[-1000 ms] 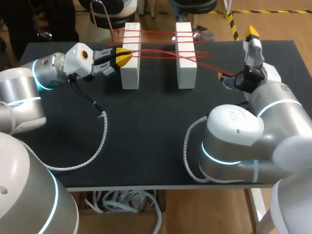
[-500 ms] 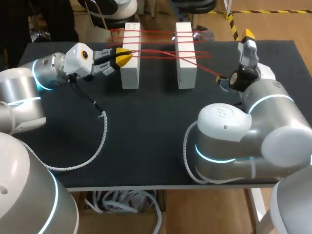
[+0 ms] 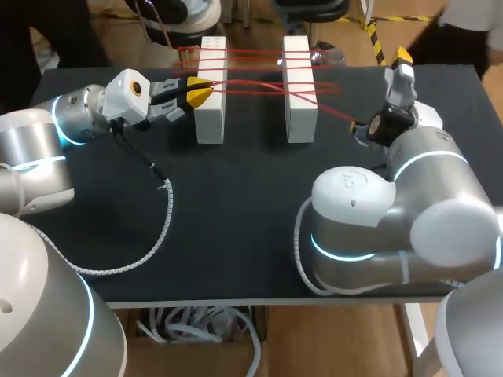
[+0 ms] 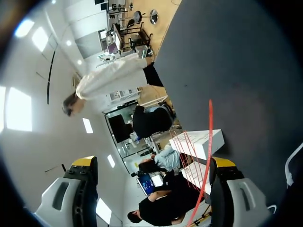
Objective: Grab the tape and strap the tape.
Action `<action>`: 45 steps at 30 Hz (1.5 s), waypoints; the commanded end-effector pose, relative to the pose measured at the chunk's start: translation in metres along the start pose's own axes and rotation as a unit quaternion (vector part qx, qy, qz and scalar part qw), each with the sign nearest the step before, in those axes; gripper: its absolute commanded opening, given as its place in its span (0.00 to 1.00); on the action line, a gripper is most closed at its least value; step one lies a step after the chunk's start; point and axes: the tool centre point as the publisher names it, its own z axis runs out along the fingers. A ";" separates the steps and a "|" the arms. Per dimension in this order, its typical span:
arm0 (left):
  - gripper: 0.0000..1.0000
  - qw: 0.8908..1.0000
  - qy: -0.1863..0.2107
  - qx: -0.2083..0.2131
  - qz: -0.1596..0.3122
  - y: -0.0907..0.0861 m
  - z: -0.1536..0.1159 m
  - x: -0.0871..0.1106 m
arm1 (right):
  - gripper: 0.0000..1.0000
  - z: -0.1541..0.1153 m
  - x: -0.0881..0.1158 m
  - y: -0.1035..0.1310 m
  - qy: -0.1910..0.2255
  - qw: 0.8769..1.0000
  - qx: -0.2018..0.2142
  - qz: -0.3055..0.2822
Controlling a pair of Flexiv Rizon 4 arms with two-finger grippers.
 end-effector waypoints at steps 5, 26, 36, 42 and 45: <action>0.00 1.000 0.000 0.000 0.000 0.000 0.000 0.000 | 1.00 0.016 0.005 -0.006 -0.001 1.000 0.003 0.017; 0.00 1.000 0.000 0.000 0.000 0.000 0.000 0.000 | 1.00 0.000 -0.015 -0.017 -0.033 0.998 0.038 0.037; 0.00 1.000 0.000 0.000 0.000 0.000 0.000 0.000 | 1.00 0.004 -0.011 -0.020 -0.026 0.997 0.039 0.069; 0.00 1.000 0.000 0.000 0.000 0.000 0.000 0.000 | 1.00 0.017 -0.006 -0.024 -0.026 0.994 0.044 0.093; 0.00 1.000 0.000 0.000 0.000 0.000 0.000 0.000 | 1.00 0.021 -0.003 -0.027 -0.024 0.994 0.044 0.102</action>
